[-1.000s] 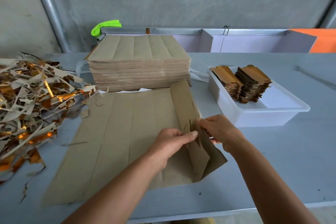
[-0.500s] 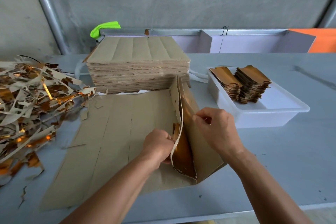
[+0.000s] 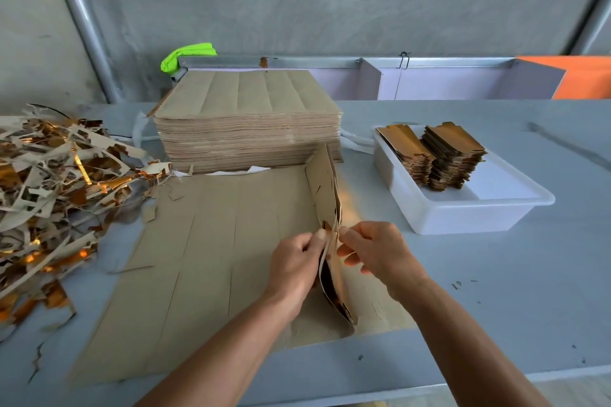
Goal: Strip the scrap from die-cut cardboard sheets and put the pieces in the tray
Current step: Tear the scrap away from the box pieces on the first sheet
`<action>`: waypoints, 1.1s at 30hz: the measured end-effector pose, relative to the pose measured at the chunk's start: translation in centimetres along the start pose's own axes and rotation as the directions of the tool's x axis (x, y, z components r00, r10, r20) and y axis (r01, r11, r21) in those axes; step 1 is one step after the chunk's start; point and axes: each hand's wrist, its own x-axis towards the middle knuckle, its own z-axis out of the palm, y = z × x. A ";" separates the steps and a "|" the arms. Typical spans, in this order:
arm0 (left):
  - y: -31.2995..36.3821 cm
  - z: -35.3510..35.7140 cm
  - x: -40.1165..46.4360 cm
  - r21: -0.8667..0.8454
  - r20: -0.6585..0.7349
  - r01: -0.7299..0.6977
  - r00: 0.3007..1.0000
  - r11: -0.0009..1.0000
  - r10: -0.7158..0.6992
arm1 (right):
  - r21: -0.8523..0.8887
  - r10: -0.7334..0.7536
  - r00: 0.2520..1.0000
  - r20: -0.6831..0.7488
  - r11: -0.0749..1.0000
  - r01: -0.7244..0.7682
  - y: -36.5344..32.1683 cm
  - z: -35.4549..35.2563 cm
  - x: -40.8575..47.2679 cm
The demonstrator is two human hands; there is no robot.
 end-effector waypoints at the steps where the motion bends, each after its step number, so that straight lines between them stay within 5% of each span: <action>1: 0.0 0.1 0.0 -0.021 -0.013 0.019 1.000 1.000 -0.019 | 0.043 0.030 1.000 0.007 0.999 -0.030 0.1 0.0 0.0; 7: -0.2 0.1 0.2 -0.039 0.028 0.171 0.985 0.984 -0.170 | 0.057 0.030 0.996 -0.084 0.998 -0.025 0.9 -0.4 0.3; 12: 0.2 -1.5 0.4 -0.010 0.006 0.190 0.982 0.982 -0.189 | -0.067 -0.170 0.971 -0.167 0.985 0.161 0.7 -0.6 0.2; 18: 0.6 -1.8 0.4 0.001 0.003 0.138 0.990 0.990 -0.138 | -0.283 -0.269 0.963 0.015 0.923 0.262 -0.4 0.7 -0.4; 25: 0.5 -2.5 0.4 -0.072 -0.005 0.178 0.984 0.981 -0.179 | -0.480 -0.195 0.964 -0.179 0.873 0.087 1.5 -1.3 0.1; 30: 1.3 -3.4 0.6 -0.274 0.011 0.189 0.981 0.943 -0.193 | -0.738 -0.122 0.991 -0.058 0.673 0.040 3.8 -1.5 0.0; 33: 1.4 -3.5 0.7 -0.206 0.073 0.145 0.989 0.968 -0.132 | -0.843 -0.314 0.949 0.020 0.506 0.185 4.2 -0.6 -0.1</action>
